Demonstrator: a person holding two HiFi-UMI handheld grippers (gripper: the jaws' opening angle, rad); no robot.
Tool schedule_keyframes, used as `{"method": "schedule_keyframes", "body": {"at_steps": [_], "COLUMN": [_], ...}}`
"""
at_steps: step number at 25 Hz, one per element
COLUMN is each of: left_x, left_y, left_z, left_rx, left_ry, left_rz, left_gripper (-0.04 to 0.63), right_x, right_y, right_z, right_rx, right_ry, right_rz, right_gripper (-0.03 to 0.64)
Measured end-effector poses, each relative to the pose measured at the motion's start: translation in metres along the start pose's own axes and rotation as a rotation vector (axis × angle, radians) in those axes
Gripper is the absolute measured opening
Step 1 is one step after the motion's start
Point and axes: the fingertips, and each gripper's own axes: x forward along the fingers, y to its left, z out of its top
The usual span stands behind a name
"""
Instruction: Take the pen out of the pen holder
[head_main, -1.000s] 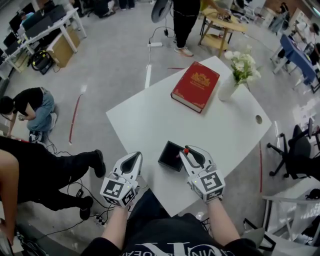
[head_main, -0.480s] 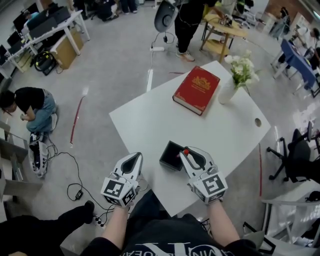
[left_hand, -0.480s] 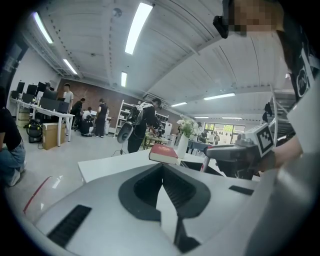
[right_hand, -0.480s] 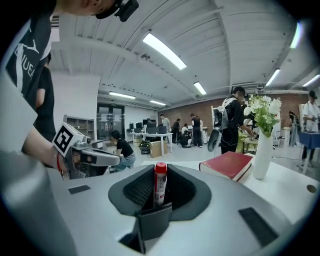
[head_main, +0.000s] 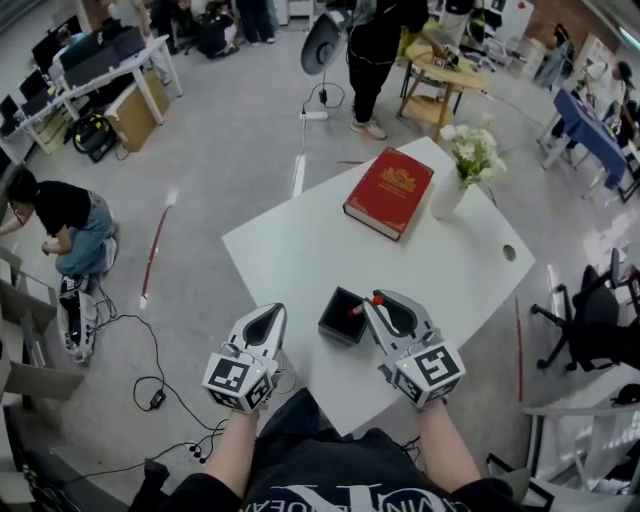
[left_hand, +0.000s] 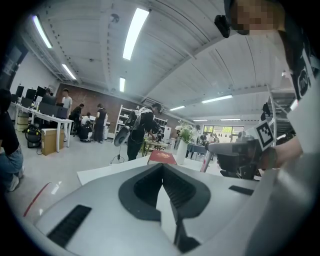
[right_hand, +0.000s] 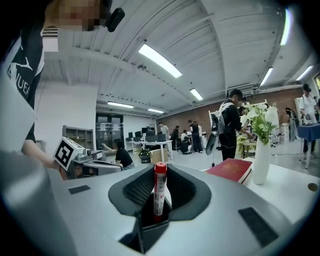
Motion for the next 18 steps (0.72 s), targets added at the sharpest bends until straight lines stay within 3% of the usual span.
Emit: {"method": "schedule_keyframes", "body": {"at_steps": [18], "left_x": [-0.012], "left_y": [0.003], "left_z": [0.025], "left_rx": [0.021], "left_ry": [-0.059], "left_rz": [0.026], "left_gripper": [0.002], "right_x": [-0.008], "right_y": [0.000], "right_z": [0.043], "right_rx": [0.046], "right_ry": [-0.105], "right_rz": [0.003], "right_gripper": [0.082]}}
